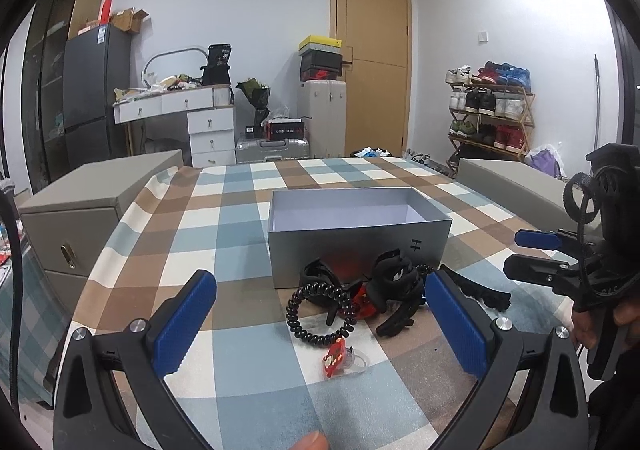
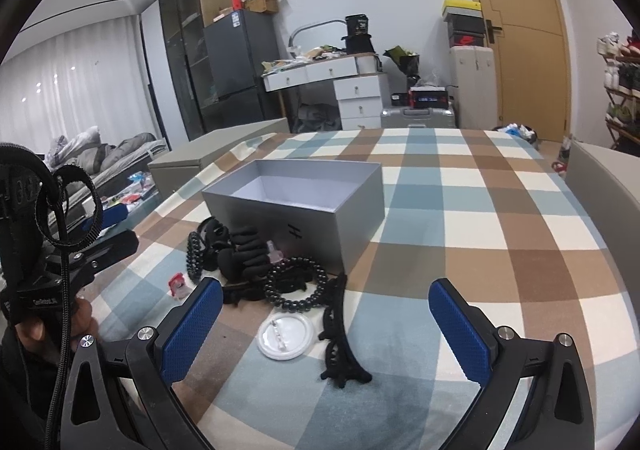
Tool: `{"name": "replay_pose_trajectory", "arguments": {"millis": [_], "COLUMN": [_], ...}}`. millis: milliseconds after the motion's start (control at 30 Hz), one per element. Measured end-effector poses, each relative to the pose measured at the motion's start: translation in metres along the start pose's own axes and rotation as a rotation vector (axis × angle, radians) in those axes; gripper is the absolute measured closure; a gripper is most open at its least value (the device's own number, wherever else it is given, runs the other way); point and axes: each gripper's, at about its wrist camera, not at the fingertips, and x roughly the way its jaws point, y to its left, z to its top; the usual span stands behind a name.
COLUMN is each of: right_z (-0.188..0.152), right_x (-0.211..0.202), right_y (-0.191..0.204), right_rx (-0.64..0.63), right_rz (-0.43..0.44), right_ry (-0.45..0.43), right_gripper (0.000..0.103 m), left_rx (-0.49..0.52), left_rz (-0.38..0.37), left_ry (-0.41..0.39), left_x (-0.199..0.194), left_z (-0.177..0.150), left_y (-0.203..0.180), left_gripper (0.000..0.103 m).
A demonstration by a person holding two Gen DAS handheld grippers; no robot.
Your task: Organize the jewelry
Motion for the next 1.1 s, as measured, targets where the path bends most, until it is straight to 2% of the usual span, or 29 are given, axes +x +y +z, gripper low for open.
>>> {"name": "replay_pose_trajectory", "arguments": {"millis": [100, 167, 233, 267, 500, 600, 767, 933, 1100], "right_z": [0.0, -0.001, -0.002, -0.004, -0.01, -0.013, -0.013, -0.013, -0.011], "right_x": [0.004, 0.01, 0.015, 0.019, 0.028, 0.031, 0.036, 0.037, 0.028], "right_y": [-0.001, 0.001, 0.0, -0.002, -0.008, -0.006, -0.002, 0.0, -0.001], "right_rx": [0.009, 0.002, -0.001, 0.008, 0.029, 0.01, -0.021, -0.05, -0.039], "right_rz": [0.021, 0.008, -0.012, -0.012, -0.016, -0.029, -0.057, -0.082, -0.08], "right_ry": [0.053, 0.093, 0.129, 0.151, 0.219, 0.242, 0.249, 0.247, 0.201], "right_gripper": [0.0, 0.004, 0.027, 0.032, 0.048, 0.057, 0.068, 0.086, 0.086], "left_rx": [0.009, 0.018, 0.028, 0.027, 0.043, 0.047, 0.029, 0.033, 0.024], "left_rz": [-0.008, -0.009, 0.008, 0.012, 0.023, -0.006, -0.021, 0.001, -0.022], "left_ry": [0.015, 0.021, 0.032, 0.039, 0.093, 0.108, 0.136, 0.121, 0.141], "left_x": [0.003, 0.003, 0.005, 0.006, 0.01, 0.011, 0.016, 0.013, 0.015], "left_z": [-0.001, -0.002, -0.003, -0.004, -0.009, -0.01, -0.013, -0.014, -0.015], "left_y": [0.0, -0.002, -0.004, -0.003, -0.004, -0.007, -0.004, -0.006, -0.005], "left_gripper": [0.001, 0.001, 0.001, 0.001, 0.001, 0.001, 0.001, 0.001, 0.001]}}
